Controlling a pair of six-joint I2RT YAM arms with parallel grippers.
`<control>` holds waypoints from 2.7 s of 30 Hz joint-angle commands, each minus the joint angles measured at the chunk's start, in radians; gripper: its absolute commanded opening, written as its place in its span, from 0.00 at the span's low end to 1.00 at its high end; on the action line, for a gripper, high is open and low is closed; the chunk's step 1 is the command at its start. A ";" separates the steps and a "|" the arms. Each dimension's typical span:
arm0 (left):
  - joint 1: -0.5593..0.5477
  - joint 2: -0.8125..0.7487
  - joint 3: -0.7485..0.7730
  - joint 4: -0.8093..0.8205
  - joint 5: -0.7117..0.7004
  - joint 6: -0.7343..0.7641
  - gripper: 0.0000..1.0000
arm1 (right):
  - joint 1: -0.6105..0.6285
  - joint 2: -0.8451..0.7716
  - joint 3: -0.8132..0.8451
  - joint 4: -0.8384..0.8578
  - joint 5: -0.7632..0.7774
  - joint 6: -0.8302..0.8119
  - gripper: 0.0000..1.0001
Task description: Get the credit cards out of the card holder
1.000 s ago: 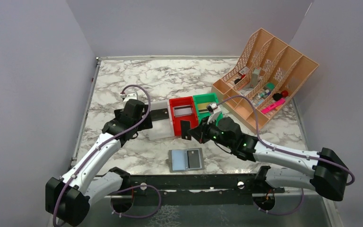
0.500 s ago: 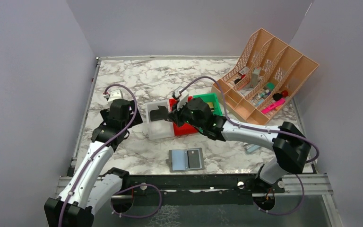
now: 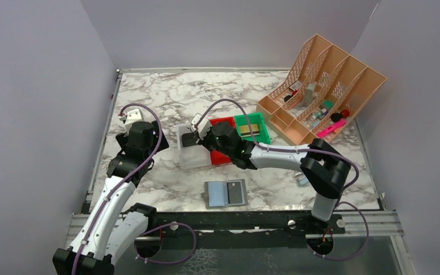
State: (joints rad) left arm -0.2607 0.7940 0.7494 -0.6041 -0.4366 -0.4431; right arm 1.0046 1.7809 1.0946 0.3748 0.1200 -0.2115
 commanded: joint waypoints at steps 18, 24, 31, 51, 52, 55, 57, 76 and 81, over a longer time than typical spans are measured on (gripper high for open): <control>0.017 -0.031 -0.010 0.021 -0.011 0.020 0.99 | 0.070 0.233 0.164 0.062 0.260 -0.379 0.03; 0.017 -0.035 -0.013 0.024 -0.002 0.027 0.99 | 0.079 0.291 0.207 0.045 0.320 -0.447 0.05; 0.017 -0.043 -0.015 0.025 -0.004 0.028 0.99 | 0.096 0.344 0.228 0.098 0.397 -0.510 0.06; 0.019 -0.044 -0.019 0.031 0.009 0.035 0.99 | 0.097 0.378 0.285 0.024 0.380 -0.450 0.14; 0.019 -0.044 -0.019 0.030 0.010 0.035 0.99 | 0.098 0.376 0.286 0.023 0.379 -0.444 0.15; 0.019 -0.045 -0.021 0.033 0.012 0.035 0.99 | 0.098 0.375 0.289 0.008 0.349 -0.427 0.15; 0.018 -0.044 -0.020 0.035 0.015 0.037 0.99 | 0.098 0.377 0.293 -0.003 0.344 -0.421 0.16; 0.019 -0.044 -0.025 0.039 0.029 0.041 0.99 | 0.098 0.377 0.291 -0.044 0.349 -0.417 0.23; 0.019 -0.044 -0.025 0.040 0.034 0.042 0.99 | 0.098 0.380 0.300 -0.057 0.367 -0.421 0.31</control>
State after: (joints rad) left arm -0.2440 0.7635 0.7361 -0.5850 -0.4263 -0.4168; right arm 1.0985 2.1487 1.3575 0.3393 0.4709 -0.6331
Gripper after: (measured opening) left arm 0.987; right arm 0.304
